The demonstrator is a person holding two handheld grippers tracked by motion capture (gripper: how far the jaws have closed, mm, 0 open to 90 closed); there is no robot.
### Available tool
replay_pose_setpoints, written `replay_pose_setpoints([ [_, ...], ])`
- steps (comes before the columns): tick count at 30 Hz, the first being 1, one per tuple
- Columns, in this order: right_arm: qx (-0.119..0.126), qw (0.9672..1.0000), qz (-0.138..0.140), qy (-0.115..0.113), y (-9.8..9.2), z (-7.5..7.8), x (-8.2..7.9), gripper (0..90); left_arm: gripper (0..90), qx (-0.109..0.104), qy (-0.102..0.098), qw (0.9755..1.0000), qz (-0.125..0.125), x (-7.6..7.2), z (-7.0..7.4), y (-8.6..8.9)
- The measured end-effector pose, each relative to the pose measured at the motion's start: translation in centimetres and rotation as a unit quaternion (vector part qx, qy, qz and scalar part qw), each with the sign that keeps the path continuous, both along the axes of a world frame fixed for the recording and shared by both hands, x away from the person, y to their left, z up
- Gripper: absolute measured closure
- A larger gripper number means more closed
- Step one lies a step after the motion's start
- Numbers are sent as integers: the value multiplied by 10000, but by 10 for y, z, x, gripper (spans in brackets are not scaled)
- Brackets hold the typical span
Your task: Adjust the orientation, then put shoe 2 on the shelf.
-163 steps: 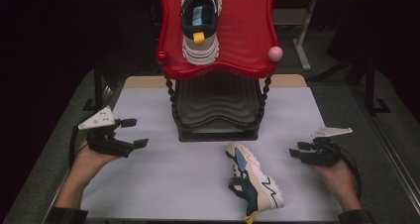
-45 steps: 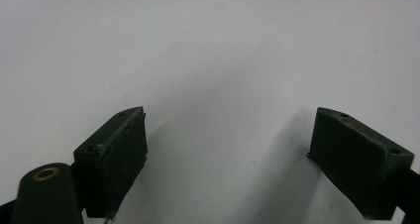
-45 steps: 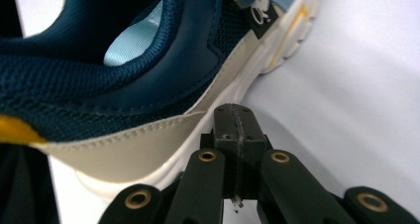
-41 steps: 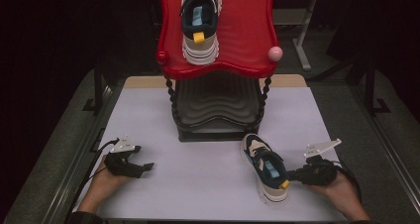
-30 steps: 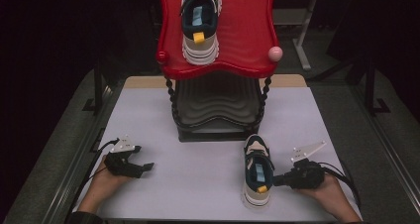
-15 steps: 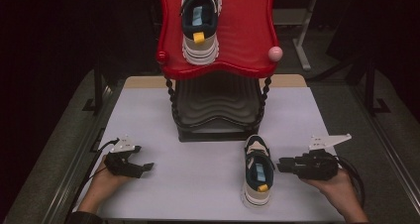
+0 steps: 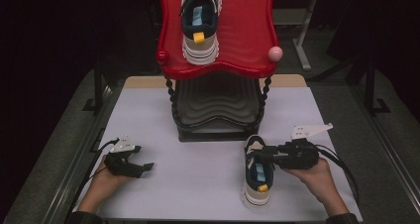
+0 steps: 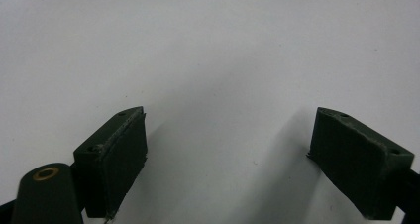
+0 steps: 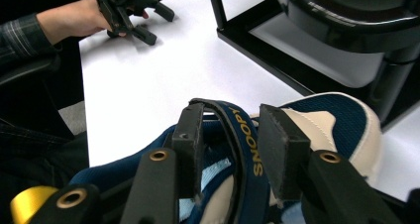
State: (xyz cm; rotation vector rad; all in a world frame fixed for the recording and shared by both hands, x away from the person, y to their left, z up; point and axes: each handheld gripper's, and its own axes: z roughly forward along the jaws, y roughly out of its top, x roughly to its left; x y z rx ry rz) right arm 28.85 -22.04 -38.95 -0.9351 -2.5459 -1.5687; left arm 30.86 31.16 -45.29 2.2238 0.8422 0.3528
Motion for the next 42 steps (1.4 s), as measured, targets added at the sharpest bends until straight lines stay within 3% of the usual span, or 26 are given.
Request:
replay_pose_setpoints([
  [8, -304, 9995, -8, -5, 7, -9, 4, 583, 139, -1, -1, 10000, 1, 0, 0, 0],
  [18, -332, 9994, 40, -37, 10, -10, 4, 649, 139, 0, -1, 10000, 1, 0, 0, 0],
  [29, -220, 9997, -32, -122, 1, -7, 4, 720, 139, -4, 2, 10000, 1, 0, 0, 0],
  [36, -66, 9996, -200, -173, -17, 0, 3, 736, 139, -3, 0, 10000, 0, 0, 0, 0],
  [42, 5, 9986, -389, -365, -33, 13, 3, 737, 139, -3, 1, 10000, 2, 0, 0, 0],
])
